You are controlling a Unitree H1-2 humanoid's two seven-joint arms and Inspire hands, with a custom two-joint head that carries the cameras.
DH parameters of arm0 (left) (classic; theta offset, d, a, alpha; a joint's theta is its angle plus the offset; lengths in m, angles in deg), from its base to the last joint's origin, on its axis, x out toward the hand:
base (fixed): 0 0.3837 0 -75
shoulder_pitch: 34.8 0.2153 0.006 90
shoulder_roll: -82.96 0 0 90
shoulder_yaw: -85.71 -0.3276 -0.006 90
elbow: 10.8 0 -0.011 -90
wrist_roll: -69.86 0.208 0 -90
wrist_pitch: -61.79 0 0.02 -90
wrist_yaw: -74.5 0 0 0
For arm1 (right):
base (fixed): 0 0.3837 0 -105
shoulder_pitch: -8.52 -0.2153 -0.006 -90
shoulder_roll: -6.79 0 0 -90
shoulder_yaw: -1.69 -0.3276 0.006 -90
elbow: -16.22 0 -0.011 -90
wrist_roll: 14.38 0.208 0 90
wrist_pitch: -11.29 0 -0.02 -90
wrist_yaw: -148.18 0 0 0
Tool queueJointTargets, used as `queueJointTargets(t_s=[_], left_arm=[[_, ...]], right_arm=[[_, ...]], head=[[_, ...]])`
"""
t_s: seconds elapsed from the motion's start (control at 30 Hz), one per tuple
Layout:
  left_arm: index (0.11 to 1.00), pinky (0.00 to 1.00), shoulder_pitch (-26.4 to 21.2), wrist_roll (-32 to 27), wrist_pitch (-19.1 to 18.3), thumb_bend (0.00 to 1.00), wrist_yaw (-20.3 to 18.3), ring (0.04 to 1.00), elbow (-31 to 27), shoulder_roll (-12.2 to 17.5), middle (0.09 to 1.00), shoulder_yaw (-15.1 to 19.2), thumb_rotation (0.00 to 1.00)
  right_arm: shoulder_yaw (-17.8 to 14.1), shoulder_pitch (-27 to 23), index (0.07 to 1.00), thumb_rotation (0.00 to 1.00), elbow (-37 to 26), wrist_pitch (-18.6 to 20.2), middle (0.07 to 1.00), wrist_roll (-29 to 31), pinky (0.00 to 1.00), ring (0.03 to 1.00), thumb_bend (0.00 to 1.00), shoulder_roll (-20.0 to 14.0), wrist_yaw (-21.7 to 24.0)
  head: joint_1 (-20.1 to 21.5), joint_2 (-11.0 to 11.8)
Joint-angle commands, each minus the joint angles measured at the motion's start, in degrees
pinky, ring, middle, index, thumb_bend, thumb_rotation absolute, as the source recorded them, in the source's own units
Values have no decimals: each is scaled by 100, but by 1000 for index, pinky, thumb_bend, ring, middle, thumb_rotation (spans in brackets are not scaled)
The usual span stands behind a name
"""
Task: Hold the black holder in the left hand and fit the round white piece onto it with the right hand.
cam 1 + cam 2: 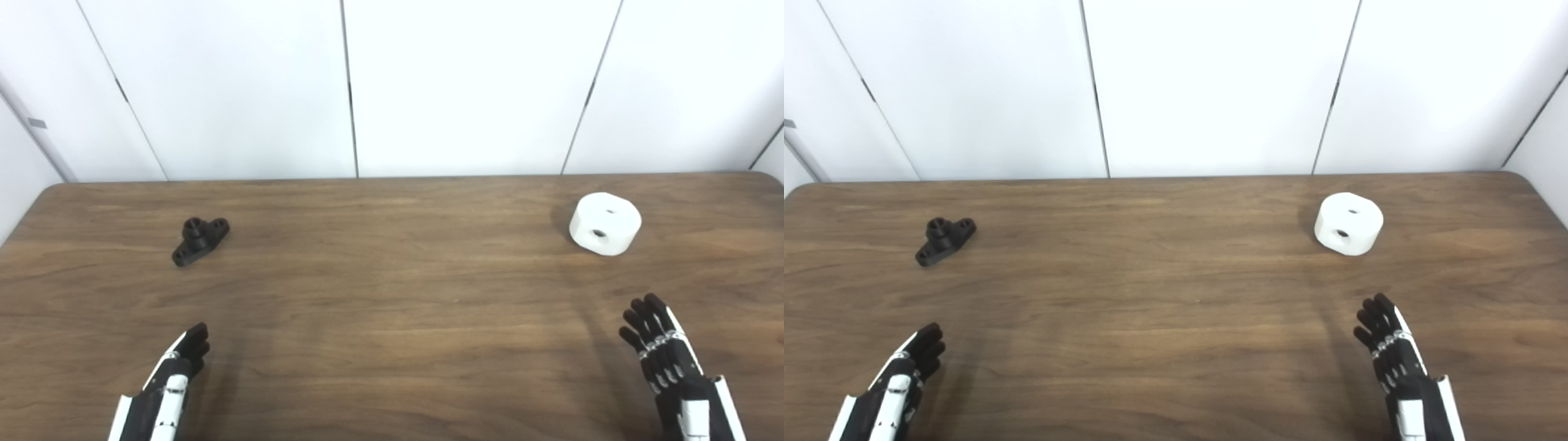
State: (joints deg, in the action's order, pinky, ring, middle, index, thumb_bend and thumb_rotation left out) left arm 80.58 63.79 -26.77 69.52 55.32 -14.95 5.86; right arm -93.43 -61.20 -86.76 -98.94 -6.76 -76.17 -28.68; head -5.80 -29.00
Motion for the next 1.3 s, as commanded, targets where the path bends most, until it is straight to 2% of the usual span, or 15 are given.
queueJointTargets(t_s=[0.0,0.33,0.63,0.83,1.03,1.27], left_arm=[[882,951,7,40,133,307,51,922,-187,21,917,10,826],[883,940,14,49,80,320,43,925,-218,54,920,16,819],[891,931,8,6,190,338,-5,930,-165,97,926,20,820],[880,921,7,4,164,327,23,923,-166,45,916,3,793],[864,908,-26,64,217,313,50,910,-105,-14,901,-35,767],[846,867,-66,238,430,309,100,888,108,-101,882,-130,702]], right_arm=[[-39,98,947,1000,362,154,930,19,893,921,627,21,-3],[-28,110,943,1000,345,163,922,30,888,912,629,44,-6],[-17,111,951,1000,340,198,928,62,897,918,641,54,-1],[-29,121,955,1000,346,179,930,-12,895,919,625,39,-15],[-34,86,963,1000,439,114,939,53,913,931,615,-14,44],[-86,-21,988,1000,779,-76,967,58,969,963,633,-37,98]], head=[[-5,-4],[28,2],[43,-4],[-70,92],[-350,274],[-748,658]])
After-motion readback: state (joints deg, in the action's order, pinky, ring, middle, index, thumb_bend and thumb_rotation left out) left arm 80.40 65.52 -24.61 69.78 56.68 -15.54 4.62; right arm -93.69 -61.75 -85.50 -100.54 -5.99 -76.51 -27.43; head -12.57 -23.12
